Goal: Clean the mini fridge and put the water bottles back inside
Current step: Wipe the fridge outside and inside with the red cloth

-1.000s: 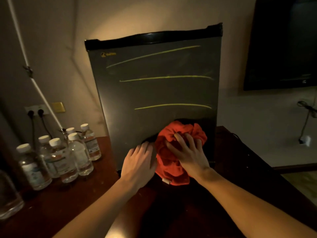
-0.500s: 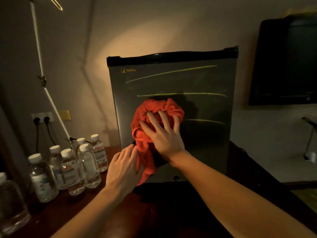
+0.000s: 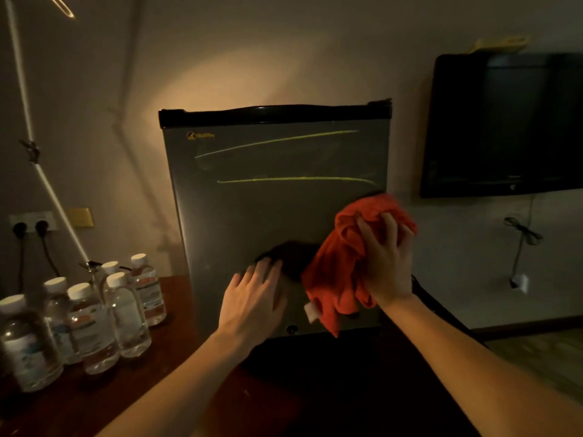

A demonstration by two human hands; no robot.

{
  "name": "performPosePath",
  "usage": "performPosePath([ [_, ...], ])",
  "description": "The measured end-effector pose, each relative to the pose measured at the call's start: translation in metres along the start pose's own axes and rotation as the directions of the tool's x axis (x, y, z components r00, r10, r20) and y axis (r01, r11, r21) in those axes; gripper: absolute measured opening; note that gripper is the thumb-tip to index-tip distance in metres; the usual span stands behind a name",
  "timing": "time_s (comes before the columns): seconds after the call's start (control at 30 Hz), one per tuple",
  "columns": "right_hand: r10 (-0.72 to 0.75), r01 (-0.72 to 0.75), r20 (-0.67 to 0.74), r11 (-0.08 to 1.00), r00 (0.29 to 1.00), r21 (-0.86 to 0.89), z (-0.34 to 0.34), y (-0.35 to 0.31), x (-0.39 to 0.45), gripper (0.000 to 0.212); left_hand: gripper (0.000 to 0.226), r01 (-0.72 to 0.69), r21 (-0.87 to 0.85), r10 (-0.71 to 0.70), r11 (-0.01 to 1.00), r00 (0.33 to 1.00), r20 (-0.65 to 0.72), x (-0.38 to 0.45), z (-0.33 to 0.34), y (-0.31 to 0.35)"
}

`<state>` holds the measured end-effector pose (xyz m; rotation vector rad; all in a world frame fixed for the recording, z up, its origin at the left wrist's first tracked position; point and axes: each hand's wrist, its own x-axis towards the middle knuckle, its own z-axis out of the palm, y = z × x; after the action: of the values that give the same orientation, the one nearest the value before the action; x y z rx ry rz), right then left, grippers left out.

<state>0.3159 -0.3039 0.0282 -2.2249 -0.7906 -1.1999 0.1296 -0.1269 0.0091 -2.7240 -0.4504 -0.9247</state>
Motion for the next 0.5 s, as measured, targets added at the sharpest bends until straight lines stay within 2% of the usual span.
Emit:
performPosePath([
  [0.1, 0.009, -0.009, 0.025, 1.0, 1.0, 0.006, 0.01, -0.019, -0.024, 0.055, 0.061, -0.005, 0.012, 0.005, 1.0, 1.0, 0.014, 0.0, 0.002, 0.006],
  [0.17, -0.111, 0.112, 0.05, 0.994, 0.992, -0.001, 0.021, -0.04, -0.04, 0.061, 0.061, -0.012, 0.016, 0.012, 1.0, 1.0, 0.008, -0.003, 0.004, 0.004],
  [0.27, -0.252, 0.254, 0.082, 0.967, 0.964, -0.002, 0.03, -0.065, -0.045, 0.084, 0.058, -0.019, 0.036, 0.019, 0.999, 1.0, -0.009, -0.005, 0.001, -0.006],
  [0.37, -0.36, 0.36, 0.041, 0.933, 0.932, 0.023, 0.024, -0.078, -0.013, 0.08, 0.054, -0.017, 0.061, 0.02, 0.998, 0.999, -0.048, 0.0, -0.01, -0.02],
  [0.5, -0.317, 0.316, 0.014, 0.948, 0.948, 0.017, 0.017, -0.092, 0.02, 0.069, 0.053, 0.014, 0.07, -0.007, 0.997, 0.996, -0.094, 0.014, -0.025, -0.038],
])
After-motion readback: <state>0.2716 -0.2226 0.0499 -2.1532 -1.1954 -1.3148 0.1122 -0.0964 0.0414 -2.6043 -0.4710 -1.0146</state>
